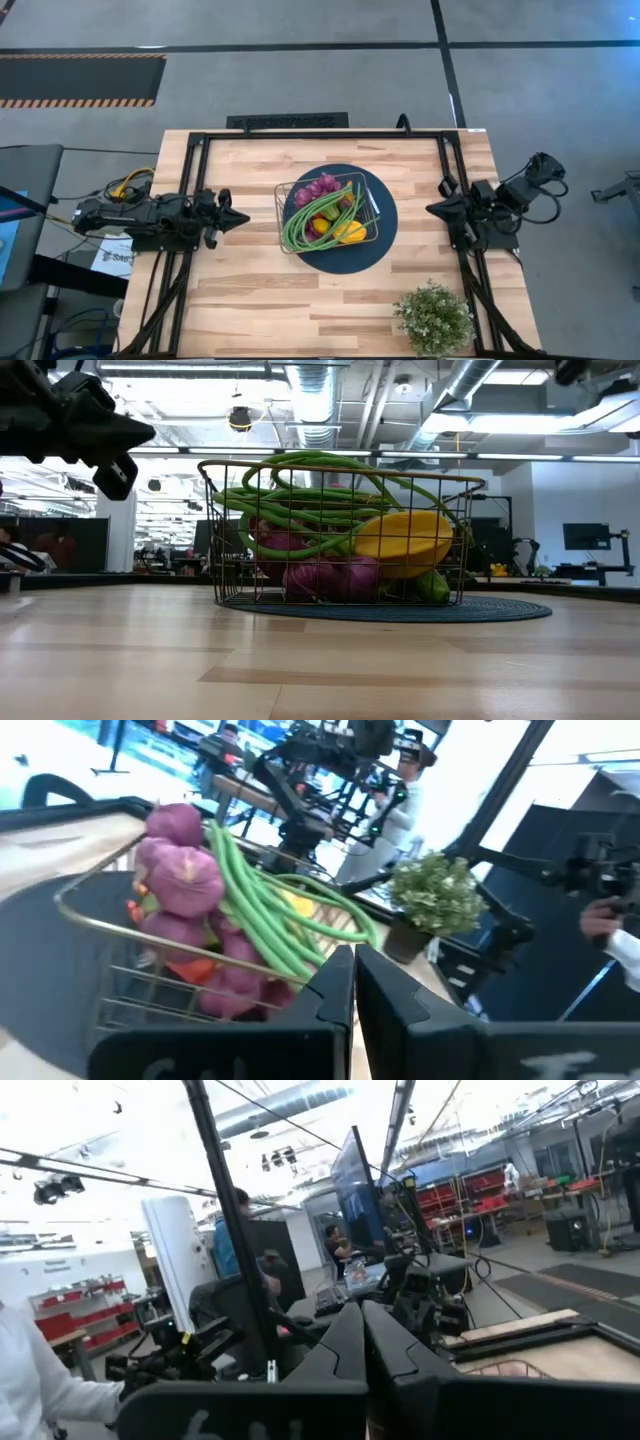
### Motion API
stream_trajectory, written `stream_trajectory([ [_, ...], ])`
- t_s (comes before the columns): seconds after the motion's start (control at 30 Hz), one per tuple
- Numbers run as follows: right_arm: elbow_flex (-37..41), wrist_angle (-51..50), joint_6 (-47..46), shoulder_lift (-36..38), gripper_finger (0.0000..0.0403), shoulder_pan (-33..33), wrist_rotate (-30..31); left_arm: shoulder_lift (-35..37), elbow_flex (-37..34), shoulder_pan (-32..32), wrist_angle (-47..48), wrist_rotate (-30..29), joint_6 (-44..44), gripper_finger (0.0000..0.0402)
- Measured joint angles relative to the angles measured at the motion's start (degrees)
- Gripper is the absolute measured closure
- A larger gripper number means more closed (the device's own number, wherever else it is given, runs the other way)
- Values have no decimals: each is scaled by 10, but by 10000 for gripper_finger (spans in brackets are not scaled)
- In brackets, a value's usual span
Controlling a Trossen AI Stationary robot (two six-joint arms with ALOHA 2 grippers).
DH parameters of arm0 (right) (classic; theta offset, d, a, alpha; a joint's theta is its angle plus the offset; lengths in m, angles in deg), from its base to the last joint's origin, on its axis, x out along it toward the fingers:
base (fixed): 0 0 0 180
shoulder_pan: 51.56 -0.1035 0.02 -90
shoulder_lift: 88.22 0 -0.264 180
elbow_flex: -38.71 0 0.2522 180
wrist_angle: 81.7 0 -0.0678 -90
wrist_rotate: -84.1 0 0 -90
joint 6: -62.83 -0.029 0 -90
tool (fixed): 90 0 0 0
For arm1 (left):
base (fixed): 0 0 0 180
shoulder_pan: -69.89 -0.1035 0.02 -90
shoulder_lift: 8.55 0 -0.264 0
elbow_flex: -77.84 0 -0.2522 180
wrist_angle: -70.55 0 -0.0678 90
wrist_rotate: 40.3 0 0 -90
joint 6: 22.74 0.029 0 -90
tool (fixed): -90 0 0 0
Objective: Build produce basket
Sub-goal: Return to Home Position
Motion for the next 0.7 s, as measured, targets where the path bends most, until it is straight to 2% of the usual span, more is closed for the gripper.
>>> stream_trajectory([
  [0.3, 132, 153, -3, 45, 401, 2, -1, 2, -1, -65, -3, 34, 31, 401],
  [0.57, 195, 175, -5, 94, 401, 3, 0, 2, -1, -104, -14, 86, 33, 401],
  [0.7, 230, 195, -6, 121, 401, 10, 4, 2, -1, -112, -14, 87, 33, 401],
])
